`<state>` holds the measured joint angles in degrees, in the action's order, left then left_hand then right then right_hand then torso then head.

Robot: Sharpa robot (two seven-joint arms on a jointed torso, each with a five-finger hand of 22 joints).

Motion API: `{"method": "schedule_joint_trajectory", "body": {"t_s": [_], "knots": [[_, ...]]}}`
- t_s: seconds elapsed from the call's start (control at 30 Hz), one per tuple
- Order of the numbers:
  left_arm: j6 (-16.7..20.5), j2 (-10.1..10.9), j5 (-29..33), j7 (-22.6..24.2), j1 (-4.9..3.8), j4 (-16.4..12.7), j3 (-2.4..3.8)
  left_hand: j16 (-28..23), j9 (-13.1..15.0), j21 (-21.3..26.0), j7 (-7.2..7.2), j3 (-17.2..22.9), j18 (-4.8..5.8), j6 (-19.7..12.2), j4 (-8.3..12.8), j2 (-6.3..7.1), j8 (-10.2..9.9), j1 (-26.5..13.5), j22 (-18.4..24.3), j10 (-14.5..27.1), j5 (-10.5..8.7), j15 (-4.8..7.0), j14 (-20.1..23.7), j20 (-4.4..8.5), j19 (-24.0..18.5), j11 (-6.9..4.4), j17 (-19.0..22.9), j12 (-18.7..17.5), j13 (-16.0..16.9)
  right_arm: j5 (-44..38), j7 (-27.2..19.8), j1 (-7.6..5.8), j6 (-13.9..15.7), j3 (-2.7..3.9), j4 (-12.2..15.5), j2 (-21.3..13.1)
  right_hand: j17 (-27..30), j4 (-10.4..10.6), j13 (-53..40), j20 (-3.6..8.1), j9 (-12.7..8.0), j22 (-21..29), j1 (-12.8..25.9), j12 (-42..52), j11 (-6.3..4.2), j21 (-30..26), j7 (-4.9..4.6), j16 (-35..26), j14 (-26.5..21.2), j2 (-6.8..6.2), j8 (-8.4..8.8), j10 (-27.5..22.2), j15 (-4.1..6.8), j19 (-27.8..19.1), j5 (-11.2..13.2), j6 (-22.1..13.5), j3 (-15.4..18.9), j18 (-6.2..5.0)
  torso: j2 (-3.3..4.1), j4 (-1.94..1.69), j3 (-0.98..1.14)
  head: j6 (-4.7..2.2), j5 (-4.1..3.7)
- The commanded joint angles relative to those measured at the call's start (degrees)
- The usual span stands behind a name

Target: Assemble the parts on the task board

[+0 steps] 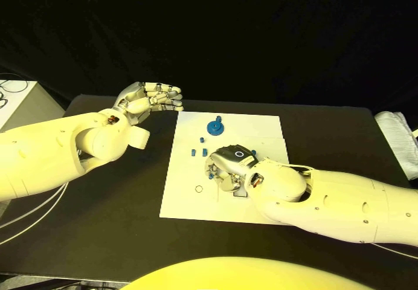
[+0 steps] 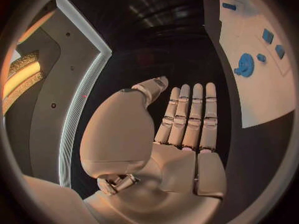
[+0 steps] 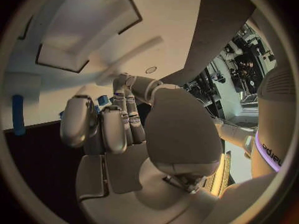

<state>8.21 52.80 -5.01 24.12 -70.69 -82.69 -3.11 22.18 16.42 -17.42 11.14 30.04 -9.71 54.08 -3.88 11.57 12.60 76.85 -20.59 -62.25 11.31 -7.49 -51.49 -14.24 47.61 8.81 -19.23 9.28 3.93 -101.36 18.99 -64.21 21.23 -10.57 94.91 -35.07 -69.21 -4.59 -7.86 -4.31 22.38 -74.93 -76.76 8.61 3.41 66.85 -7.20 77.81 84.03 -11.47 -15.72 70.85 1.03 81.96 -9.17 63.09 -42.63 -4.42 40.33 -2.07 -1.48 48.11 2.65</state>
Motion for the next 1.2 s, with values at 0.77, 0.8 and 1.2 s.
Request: {"method": "schedule_joint_trajectory", "body": {"t_s": [0.77, 0.8, 1.2], "knots": [[-1.0, 0.1, -0.1, 0.1, -0.02, -0.2, 0.05, -0.3, 0.1, 0.4, 0.1, 0.0, -0.62, 0.0, 0.3, -0.02, 0.4, 0.4, 0.1, 0.5, 0.13, 0.18, 0.5, 0.0, 0.3, -0.04, -0.1, -0.4, 0.1, 0.1, -0.5, 0.44, 2.4, -0.39, -0.2, -1.5, 15.2, -3.7, 3.9, -2.12, -2.1, 6.1, 0.0, -3.3, 3.29, -21.7, -1.28, -10.6, -5.5, -1.92, 6.73, -13.4, -2.21, -10.4, -1.1, -9.7, 2.3, -4.23, -0.17, 0.05, 0.0, 0.05, -0.04], [-1.0, 0.1, -0.1, 0.1, -0.02, -0.2, 0.05, -0.3, 0.1, 0.4, 0.1, 0.0, -0.62, 0.0, 0.3, -0.02, 0.4, 0.4, 0.1, 0.5, 0.13, 0.18, 0.5, 0.0, 0.3, -0.04, -0.1, -0.4, 0.1, 0.1, -0.4, 0.4, 2.7, -0.39, -0.1, -1.8, 15.3, -3.7, 3.9, -2.12, -2.2, 6.1, 0.0, -3.2, 3.29, -21.8, -1.32, -10.7, -5.5, -1.94, 6.76, -13.4, -2.21, -10.4, -1.1, -9.7, 2.3, -4.24, -0.18, 0.05, -0.03, 0.02, -0.08], [-0.9, 0.2, 0.0, 0.2, -0.01, -0.1, 0.05, -0.3, 0.0, 0.5, 0.19, 0.0, -0.62, -0.1, 0.2, 0.01, 0.5, 0.4, 0.2, 0.5, 0.08, 0.16, 0.5, 0.0, 0.4, 0.01, -0.1, -0.4, 0.1, 4.2, -0.9, -2.1, 6.6, 0.53, 3.9, -7.7, 12.3, -3.4, 3.6, -2.03, -2.2, 3.8, 0.8, -0.6, 2.87, -17.3, -1.68, -8.0, -3.5, -1.85, 6.71, -12.0, -1.91, -8.2, -1.6, -8.7, 2.7, -3.5, -0.14, 0.01, -0.05, -1.1, -0.95]]}}
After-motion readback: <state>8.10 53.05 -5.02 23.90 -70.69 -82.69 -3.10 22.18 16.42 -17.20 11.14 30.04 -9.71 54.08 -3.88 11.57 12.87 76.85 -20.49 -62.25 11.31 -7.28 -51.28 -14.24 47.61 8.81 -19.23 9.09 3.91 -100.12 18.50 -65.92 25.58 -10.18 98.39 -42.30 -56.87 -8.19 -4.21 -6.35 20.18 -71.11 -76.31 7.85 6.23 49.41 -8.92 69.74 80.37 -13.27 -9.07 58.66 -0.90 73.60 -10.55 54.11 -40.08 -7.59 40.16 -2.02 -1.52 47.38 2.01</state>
